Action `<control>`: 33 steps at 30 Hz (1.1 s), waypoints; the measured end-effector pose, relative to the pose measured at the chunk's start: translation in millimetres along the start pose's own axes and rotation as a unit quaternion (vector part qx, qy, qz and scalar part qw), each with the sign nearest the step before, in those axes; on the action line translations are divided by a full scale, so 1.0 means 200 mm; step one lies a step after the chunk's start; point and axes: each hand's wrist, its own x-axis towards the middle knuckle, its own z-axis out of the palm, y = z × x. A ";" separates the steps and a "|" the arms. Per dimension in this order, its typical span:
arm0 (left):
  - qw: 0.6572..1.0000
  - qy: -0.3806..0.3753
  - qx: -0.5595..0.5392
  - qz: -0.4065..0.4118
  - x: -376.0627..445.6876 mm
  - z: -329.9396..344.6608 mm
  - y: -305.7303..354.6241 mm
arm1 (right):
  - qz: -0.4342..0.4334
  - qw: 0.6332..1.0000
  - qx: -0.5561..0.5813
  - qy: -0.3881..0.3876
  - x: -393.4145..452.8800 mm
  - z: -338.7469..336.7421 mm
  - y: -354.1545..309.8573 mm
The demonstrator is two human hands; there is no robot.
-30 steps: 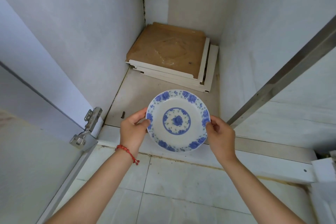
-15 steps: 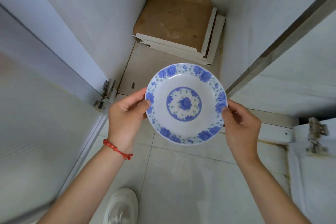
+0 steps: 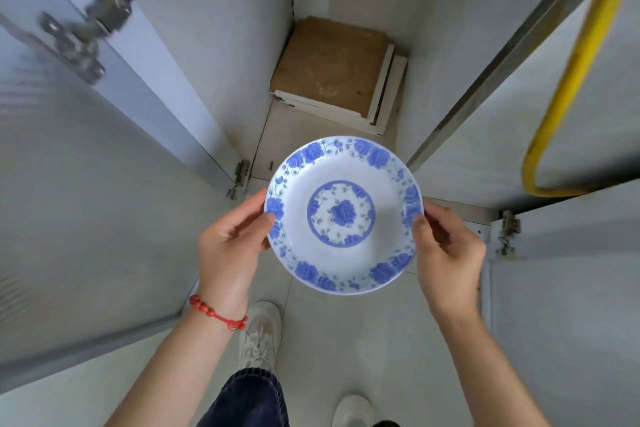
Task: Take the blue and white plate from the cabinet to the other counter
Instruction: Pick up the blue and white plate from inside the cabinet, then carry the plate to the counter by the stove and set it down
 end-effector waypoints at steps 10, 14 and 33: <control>0.999 0.040 -0.013 -0.020 -0.55 -0.05 0.64 | 0.024 1.000 0.000 -0.016 -0.32 -0.30 -0.72; 0.999 0.041 -0.006 -0.015 -0.77 -0.11 0.90 | 0.016 0.999 0.000 -0.035 -0.46 -0.42 -1.02; 0.981 0.183 -0.052 0.043 -1.51 -0.77 1.47 | -0.035 0.981 -0.030 -0.189 -1.08 -0.23 -1.81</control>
